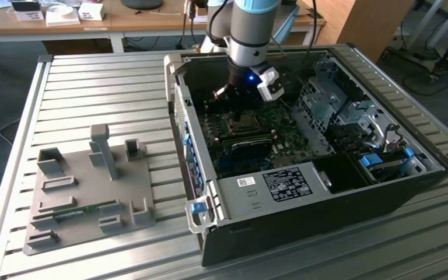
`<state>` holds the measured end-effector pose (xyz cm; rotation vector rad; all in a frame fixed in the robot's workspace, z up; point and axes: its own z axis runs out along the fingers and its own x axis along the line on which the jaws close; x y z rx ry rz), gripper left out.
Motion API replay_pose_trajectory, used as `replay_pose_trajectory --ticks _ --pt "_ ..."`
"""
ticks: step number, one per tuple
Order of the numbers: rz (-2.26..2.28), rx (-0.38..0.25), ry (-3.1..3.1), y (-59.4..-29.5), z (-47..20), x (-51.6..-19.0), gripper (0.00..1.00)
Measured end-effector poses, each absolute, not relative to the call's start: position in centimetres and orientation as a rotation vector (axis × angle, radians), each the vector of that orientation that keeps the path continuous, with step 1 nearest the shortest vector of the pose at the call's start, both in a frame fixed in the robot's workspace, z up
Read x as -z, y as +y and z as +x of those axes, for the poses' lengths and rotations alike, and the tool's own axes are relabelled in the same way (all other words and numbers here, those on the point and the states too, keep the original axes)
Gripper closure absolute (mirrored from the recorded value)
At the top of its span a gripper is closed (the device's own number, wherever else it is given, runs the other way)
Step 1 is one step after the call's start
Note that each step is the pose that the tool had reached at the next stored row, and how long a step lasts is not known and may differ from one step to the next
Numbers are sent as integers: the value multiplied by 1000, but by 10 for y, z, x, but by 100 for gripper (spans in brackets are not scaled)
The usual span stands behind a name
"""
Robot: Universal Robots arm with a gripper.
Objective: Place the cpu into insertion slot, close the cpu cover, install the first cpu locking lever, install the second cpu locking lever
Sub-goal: 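Close the cpu cover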
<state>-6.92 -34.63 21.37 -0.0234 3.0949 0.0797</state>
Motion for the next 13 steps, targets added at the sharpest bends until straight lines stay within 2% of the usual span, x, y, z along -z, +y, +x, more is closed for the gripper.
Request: replay_pose_trajectory --ticks 13 --pt "-23 -80 3095 -345 -50 -213 89"
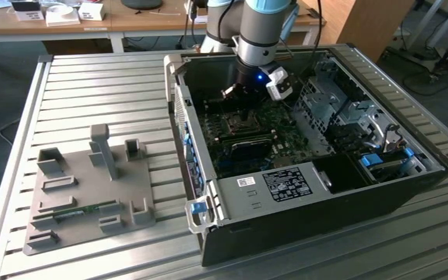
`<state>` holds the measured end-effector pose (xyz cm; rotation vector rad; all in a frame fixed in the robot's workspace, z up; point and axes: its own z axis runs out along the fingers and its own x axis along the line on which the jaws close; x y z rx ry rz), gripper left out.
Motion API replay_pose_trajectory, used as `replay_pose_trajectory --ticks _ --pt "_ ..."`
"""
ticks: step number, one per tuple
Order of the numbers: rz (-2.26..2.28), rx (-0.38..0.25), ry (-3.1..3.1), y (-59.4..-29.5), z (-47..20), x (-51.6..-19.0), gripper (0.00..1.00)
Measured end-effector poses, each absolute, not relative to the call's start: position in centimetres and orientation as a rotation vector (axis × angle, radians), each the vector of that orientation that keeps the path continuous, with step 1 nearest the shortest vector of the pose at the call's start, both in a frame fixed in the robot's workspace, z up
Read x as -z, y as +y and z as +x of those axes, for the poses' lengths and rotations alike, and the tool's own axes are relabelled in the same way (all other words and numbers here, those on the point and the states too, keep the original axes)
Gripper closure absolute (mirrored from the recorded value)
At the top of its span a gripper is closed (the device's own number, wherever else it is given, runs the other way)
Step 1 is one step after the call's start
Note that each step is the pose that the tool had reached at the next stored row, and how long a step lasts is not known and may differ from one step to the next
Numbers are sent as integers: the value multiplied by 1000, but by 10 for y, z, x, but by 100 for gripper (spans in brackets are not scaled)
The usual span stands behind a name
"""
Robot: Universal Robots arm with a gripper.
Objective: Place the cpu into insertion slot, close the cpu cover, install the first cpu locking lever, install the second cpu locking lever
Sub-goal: 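Close the cpu cover, then install the first cpu locking lever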
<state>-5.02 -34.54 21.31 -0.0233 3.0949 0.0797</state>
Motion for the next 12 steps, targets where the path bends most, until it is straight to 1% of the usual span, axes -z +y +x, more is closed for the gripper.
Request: replay_pose_trajectory --ticks 12 --pt "-23 -80 3095 -345 -48 -213 89"
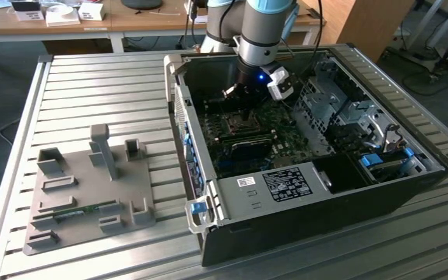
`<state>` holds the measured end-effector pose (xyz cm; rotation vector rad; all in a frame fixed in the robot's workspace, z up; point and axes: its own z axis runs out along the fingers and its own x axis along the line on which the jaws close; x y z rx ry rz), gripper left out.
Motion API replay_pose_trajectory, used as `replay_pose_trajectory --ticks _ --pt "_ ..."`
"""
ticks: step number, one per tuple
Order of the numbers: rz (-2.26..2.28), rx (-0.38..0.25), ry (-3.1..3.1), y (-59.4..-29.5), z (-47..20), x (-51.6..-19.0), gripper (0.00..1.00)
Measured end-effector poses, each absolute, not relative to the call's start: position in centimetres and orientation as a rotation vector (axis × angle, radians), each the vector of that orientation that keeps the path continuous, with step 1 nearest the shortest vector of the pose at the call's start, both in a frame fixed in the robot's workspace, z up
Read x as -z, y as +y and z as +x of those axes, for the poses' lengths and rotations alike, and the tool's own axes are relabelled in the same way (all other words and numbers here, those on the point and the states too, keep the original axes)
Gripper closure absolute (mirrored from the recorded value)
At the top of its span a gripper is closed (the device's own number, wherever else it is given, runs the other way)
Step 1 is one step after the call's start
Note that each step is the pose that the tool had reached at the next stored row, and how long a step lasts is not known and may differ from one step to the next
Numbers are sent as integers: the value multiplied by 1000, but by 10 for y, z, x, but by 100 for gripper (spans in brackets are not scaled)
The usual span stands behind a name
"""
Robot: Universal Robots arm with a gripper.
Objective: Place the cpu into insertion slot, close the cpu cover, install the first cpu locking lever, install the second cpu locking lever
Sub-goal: 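Install the first cpu locking lever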
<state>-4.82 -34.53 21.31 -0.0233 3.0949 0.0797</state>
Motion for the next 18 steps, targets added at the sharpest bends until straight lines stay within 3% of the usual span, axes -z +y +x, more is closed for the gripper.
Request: replay_pose_trajectory --ticks 18 --pt "-24 -68 3095 -345 -48 -216 89"
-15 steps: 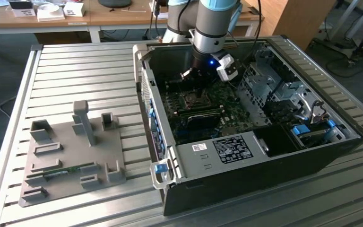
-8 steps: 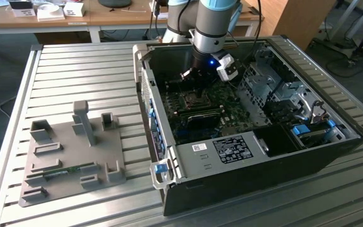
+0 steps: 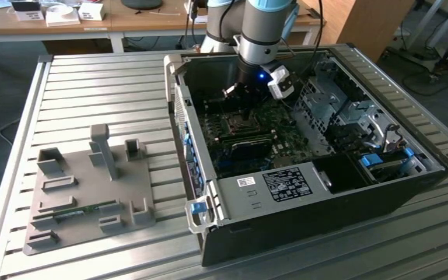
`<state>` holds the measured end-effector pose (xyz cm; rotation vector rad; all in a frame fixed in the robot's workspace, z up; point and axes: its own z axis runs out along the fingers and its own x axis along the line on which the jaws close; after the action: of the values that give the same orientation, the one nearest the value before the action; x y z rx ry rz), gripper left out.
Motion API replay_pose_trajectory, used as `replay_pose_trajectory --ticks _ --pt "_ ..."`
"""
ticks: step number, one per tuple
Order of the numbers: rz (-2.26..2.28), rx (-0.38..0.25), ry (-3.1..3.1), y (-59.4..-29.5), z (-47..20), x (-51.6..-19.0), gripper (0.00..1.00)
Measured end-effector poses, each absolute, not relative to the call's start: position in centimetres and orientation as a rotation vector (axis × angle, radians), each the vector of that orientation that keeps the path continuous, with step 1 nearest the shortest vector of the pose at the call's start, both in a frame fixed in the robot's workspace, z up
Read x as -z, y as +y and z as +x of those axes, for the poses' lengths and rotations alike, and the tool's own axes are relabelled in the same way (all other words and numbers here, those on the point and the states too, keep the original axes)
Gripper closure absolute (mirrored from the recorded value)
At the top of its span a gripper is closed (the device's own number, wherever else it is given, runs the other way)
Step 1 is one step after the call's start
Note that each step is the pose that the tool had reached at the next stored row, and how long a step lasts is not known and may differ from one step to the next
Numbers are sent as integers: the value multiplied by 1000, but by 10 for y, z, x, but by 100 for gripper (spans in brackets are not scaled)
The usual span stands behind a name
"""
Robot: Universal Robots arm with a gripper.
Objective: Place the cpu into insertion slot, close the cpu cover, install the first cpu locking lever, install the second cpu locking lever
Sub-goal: 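Install the first cpu locking lever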
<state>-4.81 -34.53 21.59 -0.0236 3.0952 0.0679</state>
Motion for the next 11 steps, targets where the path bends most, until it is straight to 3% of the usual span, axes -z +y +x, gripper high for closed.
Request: replay_pose_trajectory --ticks 11 --pt "-24 -68 3095 -345 -48 -222 89"
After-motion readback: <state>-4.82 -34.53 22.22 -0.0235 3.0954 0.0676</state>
